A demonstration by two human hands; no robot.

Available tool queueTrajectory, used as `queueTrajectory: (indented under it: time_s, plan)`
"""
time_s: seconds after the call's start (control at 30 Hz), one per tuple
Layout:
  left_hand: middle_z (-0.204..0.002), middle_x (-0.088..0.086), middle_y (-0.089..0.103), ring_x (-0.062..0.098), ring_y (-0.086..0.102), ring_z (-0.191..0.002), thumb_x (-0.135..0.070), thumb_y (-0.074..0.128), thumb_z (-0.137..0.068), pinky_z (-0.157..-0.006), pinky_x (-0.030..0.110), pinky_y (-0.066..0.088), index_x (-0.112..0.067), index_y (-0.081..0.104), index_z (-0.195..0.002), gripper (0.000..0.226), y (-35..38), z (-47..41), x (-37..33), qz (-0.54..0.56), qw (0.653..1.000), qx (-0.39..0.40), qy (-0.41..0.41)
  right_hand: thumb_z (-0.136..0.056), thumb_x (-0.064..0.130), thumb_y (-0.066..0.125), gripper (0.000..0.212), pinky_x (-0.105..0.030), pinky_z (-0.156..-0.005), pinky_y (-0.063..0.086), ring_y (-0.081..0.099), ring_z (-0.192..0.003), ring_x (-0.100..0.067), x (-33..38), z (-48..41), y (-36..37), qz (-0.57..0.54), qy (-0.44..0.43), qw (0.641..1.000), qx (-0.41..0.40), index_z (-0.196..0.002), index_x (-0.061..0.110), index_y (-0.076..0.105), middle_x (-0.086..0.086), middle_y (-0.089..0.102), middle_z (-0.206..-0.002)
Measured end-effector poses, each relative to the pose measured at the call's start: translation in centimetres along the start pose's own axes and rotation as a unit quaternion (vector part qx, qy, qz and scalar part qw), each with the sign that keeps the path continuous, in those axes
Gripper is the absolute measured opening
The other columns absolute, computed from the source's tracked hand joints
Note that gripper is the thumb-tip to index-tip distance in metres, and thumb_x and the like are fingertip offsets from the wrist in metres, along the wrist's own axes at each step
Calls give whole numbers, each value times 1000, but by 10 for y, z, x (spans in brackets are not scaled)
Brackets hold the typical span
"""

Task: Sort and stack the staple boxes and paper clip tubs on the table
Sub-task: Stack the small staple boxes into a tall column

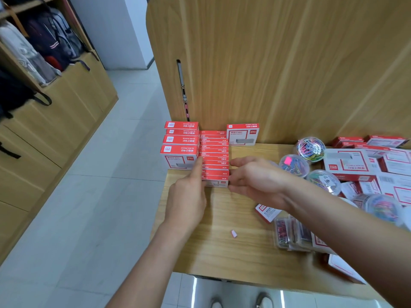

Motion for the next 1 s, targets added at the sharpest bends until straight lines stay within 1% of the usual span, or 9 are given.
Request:
queueTrajectory:
  time_s: [0.07,0.1,0.13,0.2,0.23,0.37,0.47,0.6,1.0]
  plan:
    - [-108,9,69,36,62,-92,-14,53,-93,-71,37,44,-28,29,-147,61,-2,1,0,2,1000,-4,-4,-85,-13,45,32,-32,-96,42,16,-125,-25,0,3,-5,-19,2,1000,-18,-117,-9,39,-32,42,-135]
    - [-109,7,69,35,62,-92,-17,56,-92,-71,36,44,-29,34,-145,58,-5,2,0,5,1000,-17,-5,-84,-13,45,41,-33,-89,41,18,-110,-17,-1,3,-7,-21,-1,999,-25,-123,-14,32,-19,56,-107]
    - [-107,5,70,33,64,-91,-19,58,-91,-71,36,45,-29,40,-141,54,-9,3,1,9,999,-36,-7,-82,-13,47,49,-35,-84,39,25,-98,-18,-1,3,-9,-19,-2,1000,-23,-126,-19,26,-5,26,-104]
    - [-101,3,72,32,67,-85,-21,63,-89,-69,37,50,-25,52,-128,41,-15,6,3,18,997,-68,-10,-79,-11,51,35,-37,-82,39,31,-90,-24,-4,8,-9,-10,9,1000,-20,-109,-23,38,-10,37,-98]
    - [-97,3,73,31,67,-83,-20,64,-88,-68,38,52,-23,55,-121,35,-16,6,5,22,997,-78,-12,-81,-11,51,13,-37,-84,43,33,-90,-25,-4,12,-6,-5,19,1000,-16,-93,-13,48,-12,40,-95]
    - [-84,5,73,35,67,-75,-16,66,-86,-62,42,52,-17,58,-105,21,-15,6,6,28,996,-83,-5,-88,-10,48,22,-40,-96,47,44,-89,-25,-2,17,-6,9,9,1000,-27,-77,9,53,-18,50,-92]
    - [-89,5,73,33,67,-77,-19,65,-88,-65,41,53,-19,56,-111,25,-12,5,7,10,998,-64,5,-89,-8,48,13,-42,-104,42,55,-105,-28,-2,20,-5,25,6,999,-20,-101,-5,54,-33,58,-117]
    - [-102,-2,72,28,69,-85,-21,67,-86,-71,40,55,-23,55,-116,32,-13,7,8,13,999,-51,12,-88,-4,51,59,-50,-106,38,59,-111,-26,10,24,-15,81,-27,995,-46,-143,6,32,-19,60,-118]
    - [-93,-10,68,13,64,-78,-11,64,-87,-66,28,49,-21,65,-99,16,-48,21,-17,50,991,-119,44,-93,9,56,24,-40,-82,54,68,-93,-29,67,99,-68,239,-233,934,-129,-110,21,65,1,75,-96]
Point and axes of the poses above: each hand's wrist, its own z-axis away from the middle knuckle, its own y-axis out of the palm, x = y × z, the point moved 10 cm from there along -z, towards the middle knuckle
